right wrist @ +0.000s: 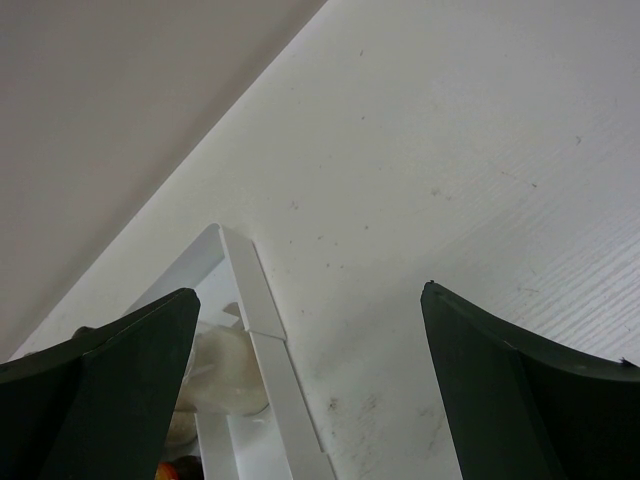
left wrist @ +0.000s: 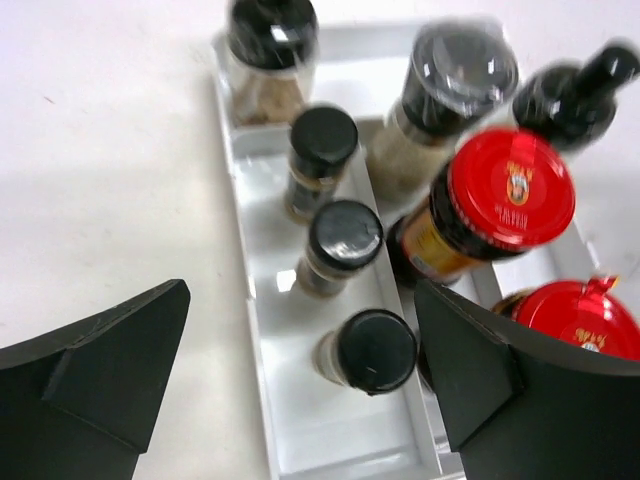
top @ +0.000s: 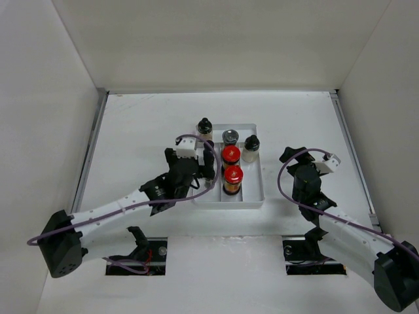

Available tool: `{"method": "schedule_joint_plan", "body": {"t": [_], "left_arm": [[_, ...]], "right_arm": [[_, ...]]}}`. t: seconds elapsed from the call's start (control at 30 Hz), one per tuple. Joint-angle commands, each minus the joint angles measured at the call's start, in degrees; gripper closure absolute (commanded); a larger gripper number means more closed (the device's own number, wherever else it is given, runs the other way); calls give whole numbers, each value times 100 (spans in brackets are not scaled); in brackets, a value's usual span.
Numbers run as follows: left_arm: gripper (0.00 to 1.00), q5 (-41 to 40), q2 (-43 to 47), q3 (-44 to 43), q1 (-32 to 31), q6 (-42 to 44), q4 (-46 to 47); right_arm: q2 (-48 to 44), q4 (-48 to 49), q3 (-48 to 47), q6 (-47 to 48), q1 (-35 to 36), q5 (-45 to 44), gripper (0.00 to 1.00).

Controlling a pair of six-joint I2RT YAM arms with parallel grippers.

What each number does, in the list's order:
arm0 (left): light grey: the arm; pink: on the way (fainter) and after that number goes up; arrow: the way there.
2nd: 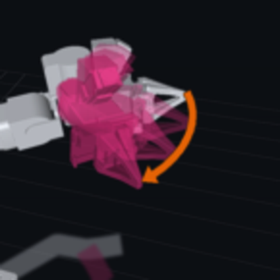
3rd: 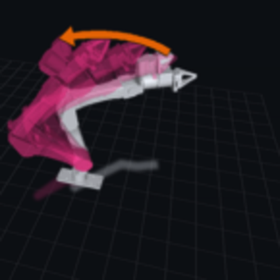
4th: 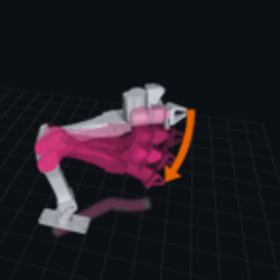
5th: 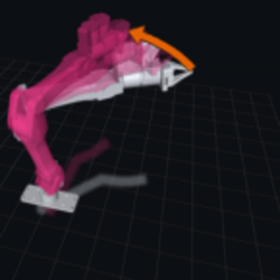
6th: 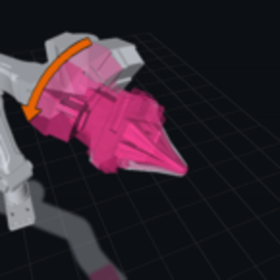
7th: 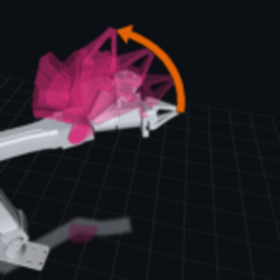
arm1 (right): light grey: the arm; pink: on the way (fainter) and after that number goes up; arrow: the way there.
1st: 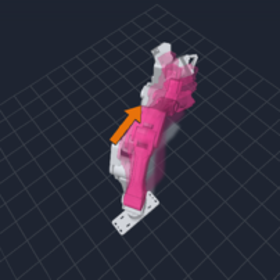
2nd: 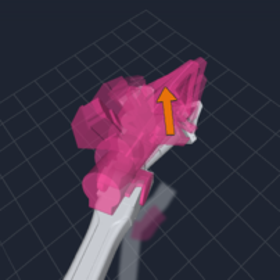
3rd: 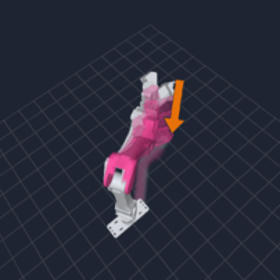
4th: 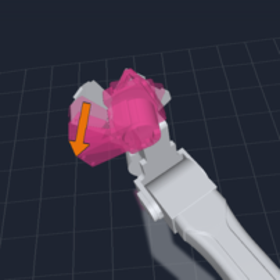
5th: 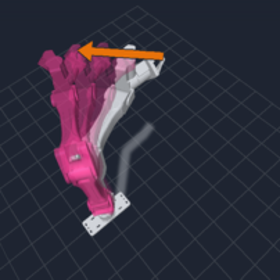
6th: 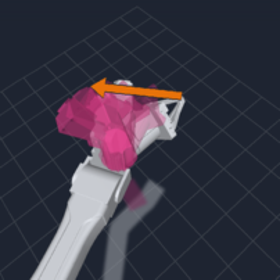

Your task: Organize the condiment bottles

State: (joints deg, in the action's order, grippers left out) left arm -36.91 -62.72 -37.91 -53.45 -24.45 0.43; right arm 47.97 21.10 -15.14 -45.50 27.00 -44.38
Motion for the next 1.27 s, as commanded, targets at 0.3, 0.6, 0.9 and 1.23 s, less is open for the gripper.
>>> {"method": "schedule_joint_plan", "body": {"t": [0.3, 0.6, 0.9, 1.23], "left_arm": [[0, -292, 1245, 934, 1691, -576, 1073], [0, 1237, -581, 812, 3898, -2528, 925], [0, 1537, -1463, 715, 4172, -2890, 976], [0, 1397, -1155, 741, 4023, -2636, 1153]], "right_arm": [[-24, 342, 2, -21, -7, 44, 0], [99, 447, -7, -21, -7, 96, 0], [249, 623, -24, 23, 46, 158, 0], [248, 623, -42, 23, 64, 167, 0]]}}
